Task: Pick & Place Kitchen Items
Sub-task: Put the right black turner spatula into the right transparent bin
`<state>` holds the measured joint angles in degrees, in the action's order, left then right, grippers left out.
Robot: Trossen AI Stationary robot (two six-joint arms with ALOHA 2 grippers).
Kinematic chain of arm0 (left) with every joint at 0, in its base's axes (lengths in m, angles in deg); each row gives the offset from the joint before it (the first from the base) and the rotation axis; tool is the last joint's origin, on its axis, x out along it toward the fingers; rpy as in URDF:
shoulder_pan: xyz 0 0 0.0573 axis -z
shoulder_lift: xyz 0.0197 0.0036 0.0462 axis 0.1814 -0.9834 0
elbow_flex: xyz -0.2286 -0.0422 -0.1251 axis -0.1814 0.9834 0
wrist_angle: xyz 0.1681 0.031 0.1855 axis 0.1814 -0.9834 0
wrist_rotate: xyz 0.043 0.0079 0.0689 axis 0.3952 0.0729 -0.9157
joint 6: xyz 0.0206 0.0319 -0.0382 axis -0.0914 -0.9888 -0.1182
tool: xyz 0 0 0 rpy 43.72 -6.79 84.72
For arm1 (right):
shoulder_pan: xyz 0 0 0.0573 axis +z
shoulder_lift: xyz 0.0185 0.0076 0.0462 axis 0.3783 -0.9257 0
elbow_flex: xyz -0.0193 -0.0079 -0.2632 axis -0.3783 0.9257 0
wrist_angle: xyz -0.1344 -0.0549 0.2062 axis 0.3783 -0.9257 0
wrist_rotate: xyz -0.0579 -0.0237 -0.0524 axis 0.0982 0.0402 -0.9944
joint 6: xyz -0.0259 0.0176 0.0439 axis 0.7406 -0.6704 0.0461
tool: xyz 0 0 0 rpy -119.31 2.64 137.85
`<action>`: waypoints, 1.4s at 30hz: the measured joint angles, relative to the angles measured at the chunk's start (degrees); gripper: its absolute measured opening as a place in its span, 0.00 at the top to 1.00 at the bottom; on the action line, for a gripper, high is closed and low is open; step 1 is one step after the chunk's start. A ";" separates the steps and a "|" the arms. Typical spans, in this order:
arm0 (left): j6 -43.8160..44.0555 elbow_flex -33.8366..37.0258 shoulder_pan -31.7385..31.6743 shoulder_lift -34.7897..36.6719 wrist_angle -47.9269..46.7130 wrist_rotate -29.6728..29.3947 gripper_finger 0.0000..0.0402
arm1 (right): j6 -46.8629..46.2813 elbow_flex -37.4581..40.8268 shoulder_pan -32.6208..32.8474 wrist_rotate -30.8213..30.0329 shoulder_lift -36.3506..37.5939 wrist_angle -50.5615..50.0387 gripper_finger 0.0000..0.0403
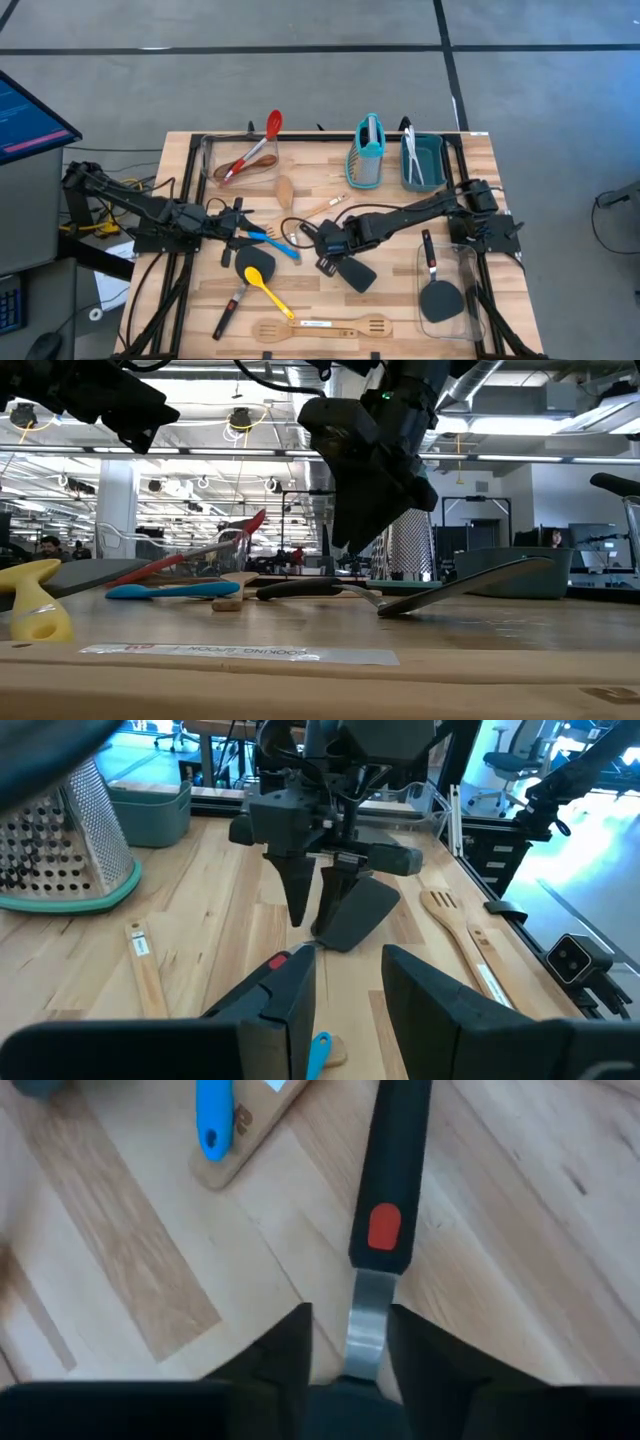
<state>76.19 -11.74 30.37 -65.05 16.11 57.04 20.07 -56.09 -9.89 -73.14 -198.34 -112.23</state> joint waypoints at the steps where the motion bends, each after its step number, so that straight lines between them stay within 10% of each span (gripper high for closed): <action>1: 0.00 0.00 0.00 0.00 0.00 0.00 0.74 | -0.65 0.00 -0.09 0.01 0.00 -0.10 0.66; 18: -0.37 -0.04 0.00 -0.03 -0.08 0.09 0.74 | -0.95 0.20 -0.03 -1.19 -5.01 -0.77 0.46; 42: -0.44 -0.09 -0.09 -1.62 -0.10 0.44 0.74 | -0.96 -3.07 0.34 -0.21 -8.37 -2.87 0.85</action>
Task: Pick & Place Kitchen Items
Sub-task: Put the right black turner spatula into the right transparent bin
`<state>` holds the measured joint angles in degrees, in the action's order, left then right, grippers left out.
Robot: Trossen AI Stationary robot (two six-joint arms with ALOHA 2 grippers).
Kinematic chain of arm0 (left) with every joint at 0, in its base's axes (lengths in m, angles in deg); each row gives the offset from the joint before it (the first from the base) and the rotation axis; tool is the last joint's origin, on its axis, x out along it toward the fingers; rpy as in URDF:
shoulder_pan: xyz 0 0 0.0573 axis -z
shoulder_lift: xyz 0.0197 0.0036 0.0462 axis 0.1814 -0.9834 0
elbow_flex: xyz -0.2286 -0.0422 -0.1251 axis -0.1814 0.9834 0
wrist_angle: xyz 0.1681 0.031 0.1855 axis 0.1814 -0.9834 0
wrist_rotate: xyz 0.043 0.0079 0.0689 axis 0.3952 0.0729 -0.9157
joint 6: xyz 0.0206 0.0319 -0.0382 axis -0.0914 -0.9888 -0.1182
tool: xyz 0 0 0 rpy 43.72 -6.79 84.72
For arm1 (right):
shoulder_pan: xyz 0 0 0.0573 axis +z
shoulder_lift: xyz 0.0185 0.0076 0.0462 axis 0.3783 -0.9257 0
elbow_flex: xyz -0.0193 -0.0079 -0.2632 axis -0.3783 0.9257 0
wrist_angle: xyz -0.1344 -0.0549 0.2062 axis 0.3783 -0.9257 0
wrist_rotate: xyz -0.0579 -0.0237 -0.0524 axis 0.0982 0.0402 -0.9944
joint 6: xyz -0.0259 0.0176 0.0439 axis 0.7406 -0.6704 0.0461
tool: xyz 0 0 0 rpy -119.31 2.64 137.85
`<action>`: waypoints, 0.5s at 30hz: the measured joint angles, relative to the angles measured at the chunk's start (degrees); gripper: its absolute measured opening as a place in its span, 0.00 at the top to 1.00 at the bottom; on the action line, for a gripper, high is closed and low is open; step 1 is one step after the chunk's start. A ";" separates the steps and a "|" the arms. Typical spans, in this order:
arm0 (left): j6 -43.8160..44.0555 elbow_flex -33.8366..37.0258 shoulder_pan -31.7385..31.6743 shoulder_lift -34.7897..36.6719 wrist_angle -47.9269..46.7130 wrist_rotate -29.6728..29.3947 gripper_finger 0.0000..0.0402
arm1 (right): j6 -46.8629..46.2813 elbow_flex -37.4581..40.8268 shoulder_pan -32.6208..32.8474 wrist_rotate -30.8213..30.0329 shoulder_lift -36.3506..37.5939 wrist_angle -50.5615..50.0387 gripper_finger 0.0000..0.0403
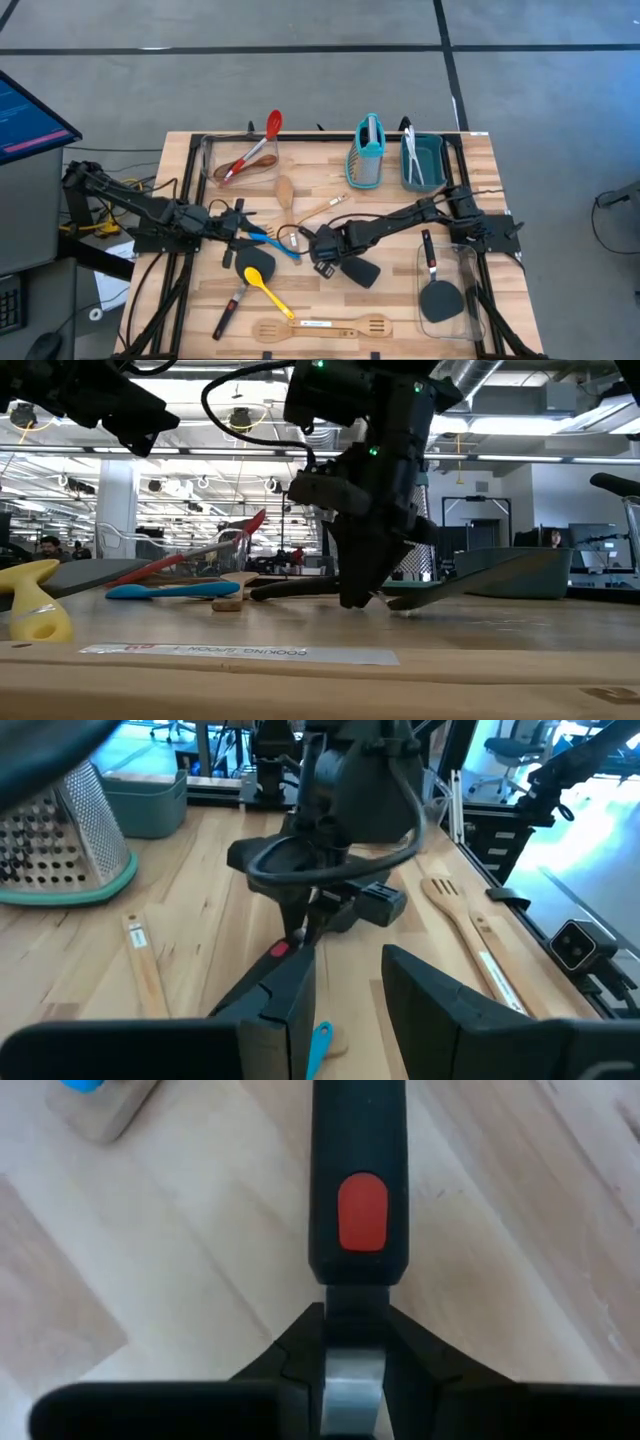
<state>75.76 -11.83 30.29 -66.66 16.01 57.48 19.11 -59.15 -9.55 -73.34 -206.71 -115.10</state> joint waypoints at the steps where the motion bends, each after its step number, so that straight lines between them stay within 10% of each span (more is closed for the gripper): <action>1: 0.01 0.00 0.00 0.00 0.01 0.00 0.74 | 0.00 -0.67 0.06 -0.22 0.00 -0.83 0.85; 15: 0.00 0.02 0.00 0.02 -0.03 0.17 0.74 | 1.56 -4.63 1.02 -8.00 10.39 -8.00 0.85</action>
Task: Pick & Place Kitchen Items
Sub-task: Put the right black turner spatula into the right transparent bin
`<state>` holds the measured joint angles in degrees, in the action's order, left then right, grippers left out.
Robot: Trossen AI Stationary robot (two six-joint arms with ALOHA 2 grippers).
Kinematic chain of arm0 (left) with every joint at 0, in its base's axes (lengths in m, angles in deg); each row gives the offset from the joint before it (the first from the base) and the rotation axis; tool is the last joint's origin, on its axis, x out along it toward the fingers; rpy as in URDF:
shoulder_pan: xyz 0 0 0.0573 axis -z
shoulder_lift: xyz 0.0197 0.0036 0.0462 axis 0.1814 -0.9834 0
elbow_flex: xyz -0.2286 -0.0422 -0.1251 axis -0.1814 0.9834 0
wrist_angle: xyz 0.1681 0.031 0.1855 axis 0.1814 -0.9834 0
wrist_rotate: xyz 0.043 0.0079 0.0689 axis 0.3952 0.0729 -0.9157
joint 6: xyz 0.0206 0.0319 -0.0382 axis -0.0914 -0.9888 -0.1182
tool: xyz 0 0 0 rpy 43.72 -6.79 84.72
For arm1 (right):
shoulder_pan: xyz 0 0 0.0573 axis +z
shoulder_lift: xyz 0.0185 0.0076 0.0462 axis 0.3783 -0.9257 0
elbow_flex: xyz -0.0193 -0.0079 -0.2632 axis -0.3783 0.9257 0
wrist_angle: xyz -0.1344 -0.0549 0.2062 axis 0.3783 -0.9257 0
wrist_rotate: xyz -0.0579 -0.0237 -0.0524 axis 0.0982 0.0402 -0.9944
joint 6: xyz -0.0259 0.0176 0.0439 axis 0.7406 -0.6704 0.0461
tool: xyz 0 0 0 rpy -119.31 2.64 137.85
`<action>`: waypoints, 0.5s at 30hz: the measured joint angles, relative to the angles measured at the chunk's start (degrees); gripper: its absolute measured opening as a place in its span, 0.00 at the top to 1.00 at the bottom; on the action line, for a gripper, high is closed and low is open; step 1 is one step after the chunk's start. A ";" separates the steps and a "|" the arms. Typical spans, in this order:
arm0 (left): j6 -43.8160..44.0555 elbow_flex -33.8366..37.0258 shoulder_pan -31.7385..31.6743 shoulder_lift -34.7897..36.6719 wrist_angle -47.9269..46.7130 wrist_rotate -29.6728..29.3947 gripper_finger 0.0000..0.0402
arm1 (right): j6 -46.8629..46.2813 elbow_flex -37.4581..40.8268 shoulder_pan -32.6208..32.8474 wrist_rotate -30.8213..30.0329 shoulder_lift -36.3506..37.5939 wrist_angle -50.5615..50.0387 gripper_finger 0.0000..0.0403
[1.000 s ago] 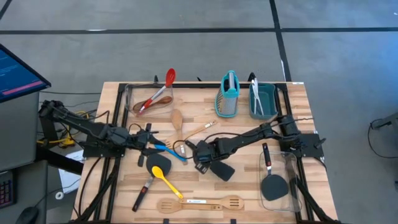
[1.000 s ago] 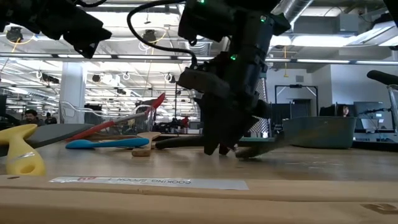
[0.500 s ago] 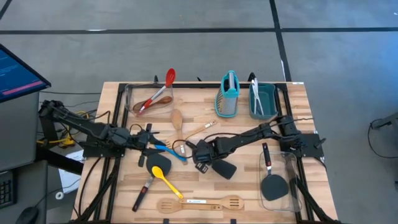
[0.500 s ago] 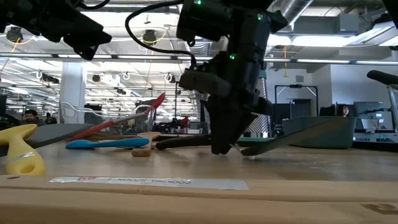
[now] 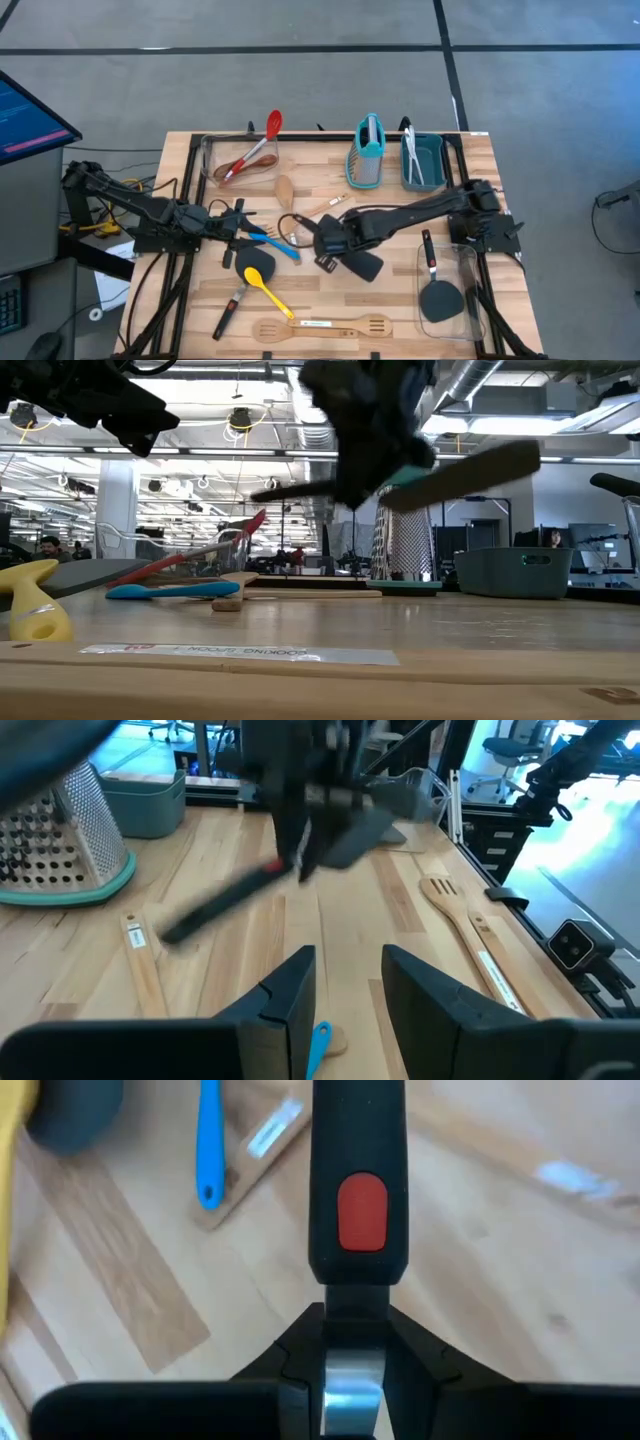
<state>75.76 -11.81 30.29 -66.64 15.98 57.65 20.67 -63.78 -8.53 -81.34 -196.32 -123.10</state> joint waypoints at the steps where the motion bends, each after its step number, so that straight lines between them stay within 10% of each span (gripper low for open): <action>1: 0.00 0.00 0.00 0.00 0.03 -0.02 0.74 | -0.58 0.00 0.31 -1.73 1.27 -0.71 0.85; 15: 0.00 0.02 0.00 -0.02 0.00 -0.07 0.74 | -20.39 -0.01 9.65 -21.94 15.31 -19.54 0.85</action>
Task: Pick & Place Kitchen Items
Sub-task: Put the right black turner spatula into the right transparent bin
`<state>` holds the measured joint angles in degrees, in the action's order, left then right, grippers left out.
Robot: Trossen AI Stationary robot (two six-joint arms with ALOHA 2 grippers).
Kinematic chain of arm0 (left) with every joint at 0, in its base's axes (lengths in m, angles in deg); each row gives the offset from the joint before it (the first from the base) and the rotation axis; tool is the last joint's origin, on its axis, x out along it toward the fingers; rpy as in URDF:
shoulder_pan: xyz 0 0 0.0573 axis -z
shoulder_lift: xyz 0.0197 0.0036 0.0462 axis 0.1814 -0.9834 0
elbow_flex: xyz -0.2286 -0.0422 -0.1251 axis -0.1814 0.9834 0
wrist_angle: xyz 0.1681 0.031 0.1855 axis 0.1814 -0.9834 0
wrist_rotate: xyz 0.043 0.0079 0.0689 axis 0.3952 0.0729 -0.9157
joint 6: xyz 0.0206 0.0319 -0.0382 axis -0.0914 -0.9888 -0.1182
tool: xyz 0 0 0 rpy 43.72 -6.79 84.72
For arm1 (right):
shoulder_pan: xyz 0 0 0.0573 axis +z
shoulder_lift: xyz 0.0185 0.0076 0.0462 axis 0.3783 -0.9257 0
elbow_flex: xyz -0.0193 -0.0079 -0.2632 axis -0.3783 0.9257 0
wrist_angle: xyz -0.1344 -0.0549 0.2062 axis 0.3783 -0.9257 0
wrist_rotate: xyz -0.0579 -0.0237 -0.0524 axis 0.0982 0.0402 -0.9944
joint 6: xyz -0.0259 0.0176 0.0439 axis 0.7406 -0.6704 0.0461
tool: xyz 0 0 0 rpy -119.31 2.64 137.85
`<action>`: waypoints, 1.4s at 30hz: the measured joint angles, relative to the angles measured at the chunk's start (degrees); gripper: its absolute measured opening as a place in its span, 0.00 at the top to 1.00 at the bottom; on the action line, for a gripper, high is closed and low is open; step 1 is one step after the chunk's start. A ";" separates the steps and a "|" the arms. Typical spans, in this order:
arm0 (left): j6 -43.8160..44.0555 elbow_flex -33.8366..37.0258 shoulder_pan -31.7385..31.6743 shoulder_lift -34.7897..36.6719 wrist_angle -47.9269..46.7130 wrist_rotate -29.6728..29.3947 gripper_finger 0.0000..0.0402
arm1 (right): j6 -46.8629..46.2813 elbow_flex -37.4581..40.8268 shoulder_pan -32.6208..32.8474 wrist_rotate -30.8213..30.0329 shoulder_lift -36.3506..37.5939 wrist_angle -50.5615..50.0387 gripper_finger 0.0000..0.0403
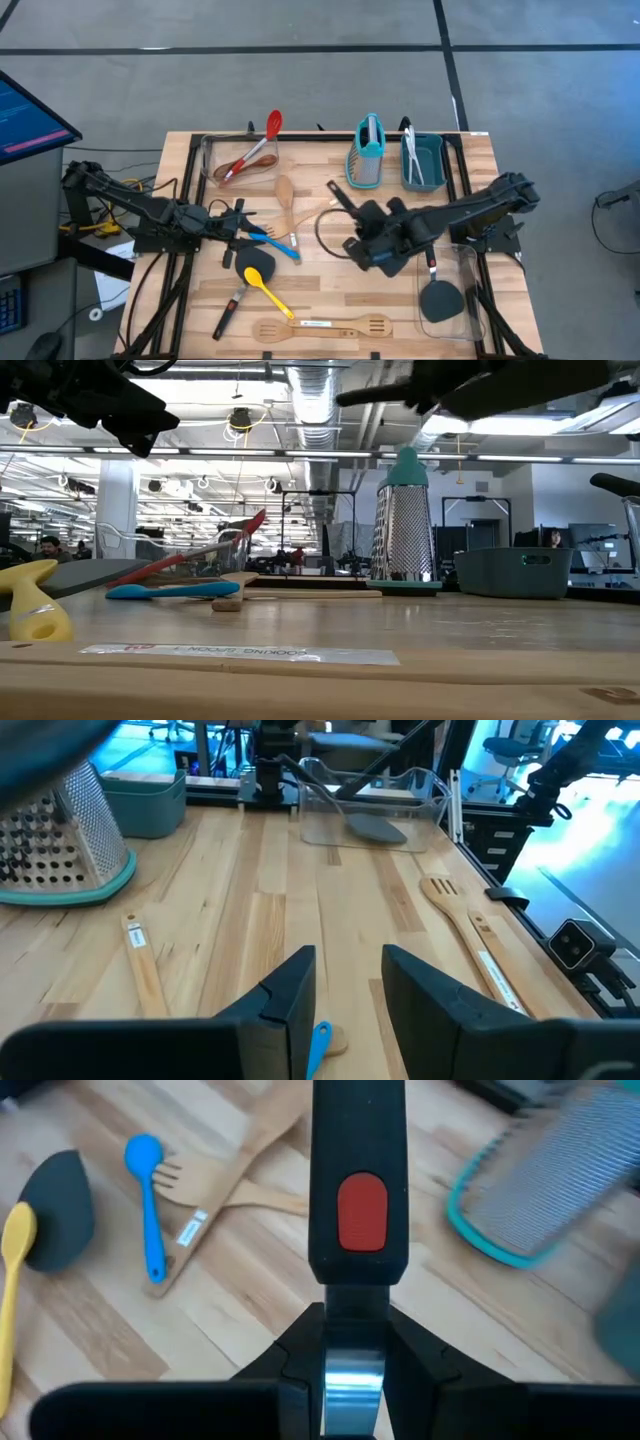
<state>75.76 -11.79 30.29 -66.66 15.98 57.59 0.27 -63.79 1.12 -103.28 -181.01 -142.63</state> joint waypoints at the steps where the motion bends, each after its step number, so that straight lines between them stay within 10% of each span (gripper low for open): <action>1: 0.00 0.00 0.00 0.00 0.00 0.00 0.74 | -2.28 -0.01 0.90 -0.95 0.49 -1.80 0.85; 18: 0.00 0.00 0.00 0.00 -0.02 -0.16 0.74 | -32.67 -0.01 14.44 -9.16 1.49 -20.08 0.85; 42: 0.00 0.00 0.00 0.01 0.39 0.08 0.74 | -32.66 -0.01 12.03 -9.94 1.49 -20.15 0.84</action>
<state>75.76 -11.79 30.29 -66.65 16.37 57.67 -32.38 -63.80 13.15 -113.22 -179.52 -162.79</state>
